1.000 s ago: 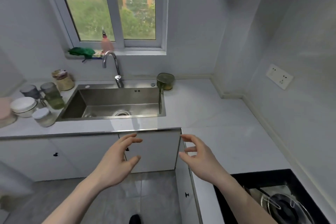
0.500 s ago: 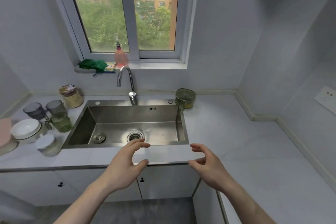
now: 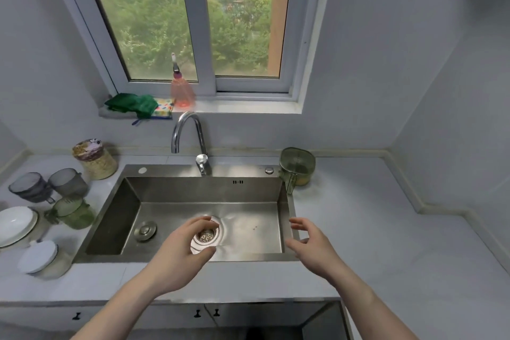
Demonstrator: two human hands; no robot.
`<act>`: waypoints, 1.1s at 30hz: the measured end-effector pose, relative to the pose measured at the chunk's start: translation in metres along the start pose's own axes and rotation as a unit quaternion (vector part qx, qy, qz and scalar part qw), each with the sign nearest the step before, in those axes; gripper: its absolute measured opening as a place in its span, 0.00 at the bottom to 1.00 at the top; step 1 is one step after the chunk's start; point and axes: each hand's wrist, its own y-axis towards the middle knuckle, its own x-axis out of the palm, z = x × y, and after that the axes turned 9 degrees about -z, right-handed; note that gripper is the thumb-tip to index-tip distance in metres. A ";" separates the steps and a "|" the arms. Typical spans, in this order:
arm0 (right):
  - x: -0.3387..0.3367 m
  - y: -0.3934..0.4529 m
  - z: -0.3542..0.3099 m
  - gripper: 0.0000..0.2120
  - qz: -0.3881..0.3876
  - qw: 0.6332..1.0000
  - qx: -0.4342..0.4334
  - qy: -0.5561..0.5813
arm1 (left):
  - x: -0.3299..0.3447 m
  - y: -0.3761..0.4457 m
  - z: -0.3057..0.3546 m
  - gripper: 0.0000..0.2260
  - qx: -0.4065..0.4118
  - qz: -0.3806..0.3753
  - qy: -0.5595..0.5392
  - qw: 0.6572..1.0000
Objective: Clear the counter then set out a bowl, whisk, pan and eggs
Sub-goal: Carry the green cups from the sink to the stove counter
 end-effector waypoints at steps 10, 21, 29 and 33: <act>-0.040 0.156 0.001 0.25 0.003 0.990 0.080 0.113 | -0.011 0.075 -0.018 0.15 -0.073 0.016 -0.011 0.997; -0.051 0.250 0.019 0.31 0.035 0.945 0.200 0.255 | -0.014 0.113 -0.023 0.15 -0.117 0.024 -0.014 0.993; -0.045 0.285 0.016 0.16 0.077 0.915 0.196 0.344 | -0.019 0.119 -0.029 0.15 -0.135 0.024 -0.016 0.990; -0.045 0.294 0.020 0.11 0.093 0.895 0.195 0.389 | -0.019 0.124 -0.029 0.15 -0.140 0.023 -0.022 0.990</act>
